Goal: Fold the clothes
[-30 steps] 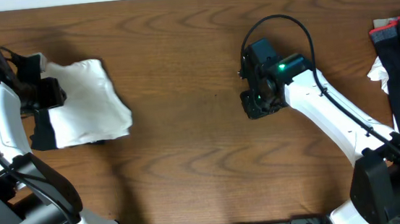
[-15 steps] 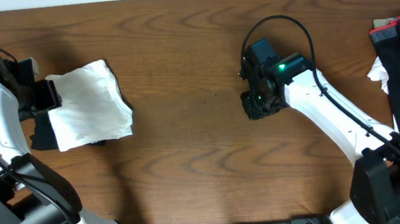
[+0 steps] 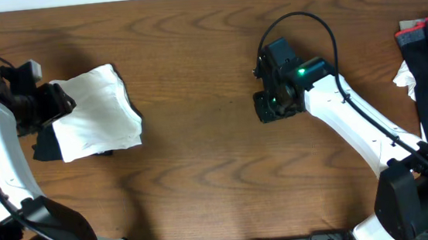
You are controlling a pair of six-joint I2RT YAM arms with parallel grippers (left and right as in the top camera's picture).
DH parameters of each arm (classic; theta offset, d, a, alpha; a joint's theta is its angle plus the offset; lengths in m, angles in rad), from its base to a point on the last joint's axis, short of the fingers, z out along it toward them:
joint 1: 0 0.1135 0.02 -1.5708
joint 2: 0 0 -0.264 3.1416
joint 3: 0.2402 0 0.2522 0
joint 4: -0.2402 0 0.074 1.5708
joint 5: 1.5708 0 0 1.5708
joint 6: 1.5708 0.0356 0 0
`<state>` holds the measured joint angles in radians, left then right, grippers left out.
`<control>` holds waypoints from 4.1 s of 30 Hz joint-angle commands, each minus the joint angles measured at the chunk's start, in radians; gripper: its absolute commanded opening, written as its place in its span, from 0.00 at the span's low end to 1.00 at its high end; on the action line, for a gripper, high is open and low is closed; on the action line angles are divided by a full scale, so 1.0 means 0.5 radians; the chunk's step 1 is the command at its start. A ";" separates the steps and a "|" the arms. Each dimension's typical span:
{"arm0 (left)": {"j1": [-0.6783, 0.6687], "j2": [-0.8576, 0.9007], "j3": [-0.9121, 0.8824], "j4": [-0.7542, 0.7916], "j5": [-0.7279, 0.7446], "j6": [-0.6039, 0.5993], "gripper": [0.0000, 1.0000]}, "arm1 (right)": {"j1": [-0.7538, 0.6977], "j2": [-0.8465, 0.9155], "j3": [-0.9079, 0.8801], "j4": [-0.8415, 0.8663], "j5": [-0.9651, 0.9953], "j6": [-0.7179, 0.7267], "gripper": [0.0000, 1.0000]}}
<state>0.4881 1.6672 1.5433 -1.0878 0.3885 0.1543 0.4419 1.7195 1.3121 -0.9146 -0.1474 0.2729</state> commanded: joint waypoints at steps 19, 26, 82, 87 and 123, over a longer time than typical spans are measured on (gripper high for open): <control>-0.034 -0.113 0.034 -0.298 0.110 -0.330 0.49 | -0.122 -0.048 0.033 0.096 -0.060 -0.062 0.54; -0.285 -0.640 0.037 -0.362 0.154 -0.178 0.49 | -0.352 -0.420 0.066 0.102 -0.086 -0.214 0.54; -0.552 -1.164 0.037 -0.726 -0.188 -0.198 0.98 | -0.543 -1.640 0.063 -0.282 0.112 -0.234 0.99; -0.552 -1.110 0.037 -0.726 -0.188 -0.198 0.98 | -0.592 -1.807 -0.082 -0.148 0.208 -0.235 0.99; -0.552 -1.062 0.037 -0.726 -0.188 -0.198 0.98 | -0.829 -3.426 -2.338 0.768 0.175 -0.174 0.99</control>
<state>0.2138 1.1370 1.5555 -1.4475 0.3065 0.0528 0.0357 0.0154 0.1478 -0.5327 -0.0551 0.1757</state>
